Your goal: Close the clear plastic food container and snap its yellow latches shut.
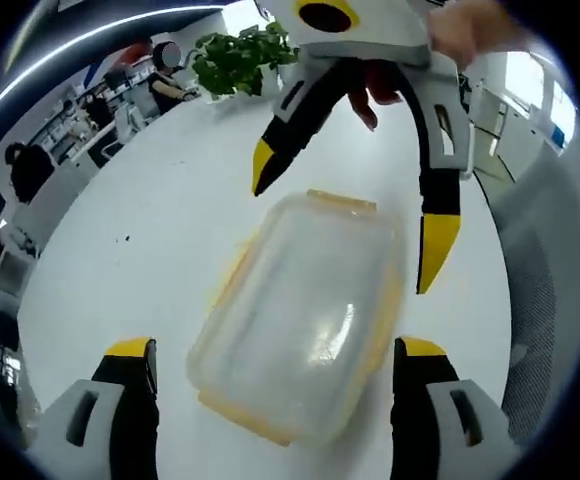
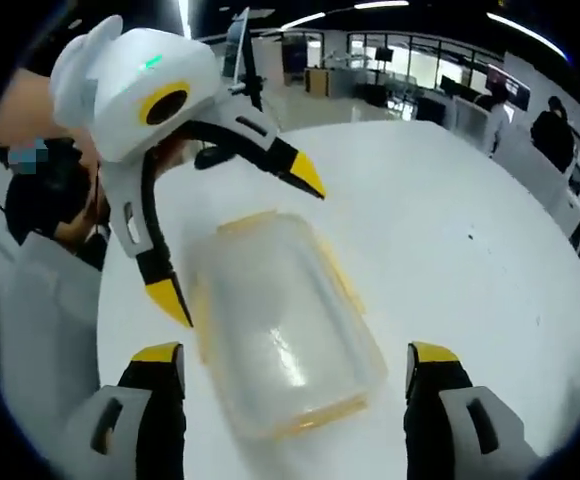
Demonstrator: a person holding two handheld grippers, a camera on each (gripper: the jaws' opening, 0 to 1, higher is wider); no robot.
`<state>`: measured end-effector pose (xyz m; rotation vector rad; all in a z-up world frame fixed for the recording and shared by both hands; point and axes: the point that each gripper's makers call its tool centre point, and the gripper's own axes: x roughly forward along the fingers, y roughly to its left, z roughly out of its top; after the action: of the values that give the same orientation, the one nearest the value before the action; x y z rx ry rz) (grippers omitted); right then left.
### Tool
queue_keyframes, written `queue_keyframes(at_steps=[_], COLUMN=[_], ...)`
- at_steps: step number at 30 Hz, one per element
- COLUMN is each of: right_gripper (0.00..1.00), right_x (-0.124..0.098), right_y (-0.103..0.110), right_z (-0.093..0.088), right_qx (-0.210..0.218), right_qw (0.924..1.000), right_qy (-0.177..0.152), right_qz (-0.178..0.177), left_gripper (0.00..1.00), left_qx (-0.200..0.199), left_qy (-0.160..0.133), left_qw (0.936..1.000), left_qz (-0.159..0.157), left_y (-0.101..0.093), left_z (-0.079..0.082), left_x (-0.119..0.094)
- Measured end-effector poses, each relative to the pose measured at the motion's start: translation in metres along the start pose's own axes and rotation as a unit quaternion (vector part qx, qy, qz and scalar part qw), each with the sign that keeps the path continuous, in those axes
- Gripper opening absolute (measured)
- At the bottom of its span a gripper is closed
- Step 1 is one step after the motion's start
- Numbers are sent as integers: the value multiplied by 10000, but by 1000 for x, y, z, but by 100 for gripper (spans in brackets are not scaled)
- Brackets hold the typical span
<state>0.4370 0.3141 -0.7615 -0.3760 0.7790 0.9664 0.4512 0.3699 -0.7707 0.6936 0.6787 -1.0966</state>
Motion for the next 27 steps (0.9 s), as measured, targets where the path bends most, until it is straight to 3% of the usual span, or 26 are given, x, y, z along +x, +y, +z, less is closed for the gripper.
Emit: queue_keyframes(at_steps=[4,10,17,27], right_gripper=[92,91,91,90], right_x=[-2,-6,-15,-19], right_y=[-2,-3,-10,-8], right_z=[1,6,13,11], right_qx=[86,265,635,744], right_qw=[9997,9977,9904,9848], right_qy=[-186,-542,-1039,-1286], right_qz=[-154,-325,-660,-895], left_gripper=[99,98,97,97], left_qx=[-557,-655,-1319,-1606], left_qy=[-334,-419,-796,-1011], left_qw=[9978,9969,9879,9814], left_qz=[103,127,183,281], left_y=[4,1,-1,-8], left_z=[3,-3,-3,-7], left_x=[-5,-6,-6,-6])
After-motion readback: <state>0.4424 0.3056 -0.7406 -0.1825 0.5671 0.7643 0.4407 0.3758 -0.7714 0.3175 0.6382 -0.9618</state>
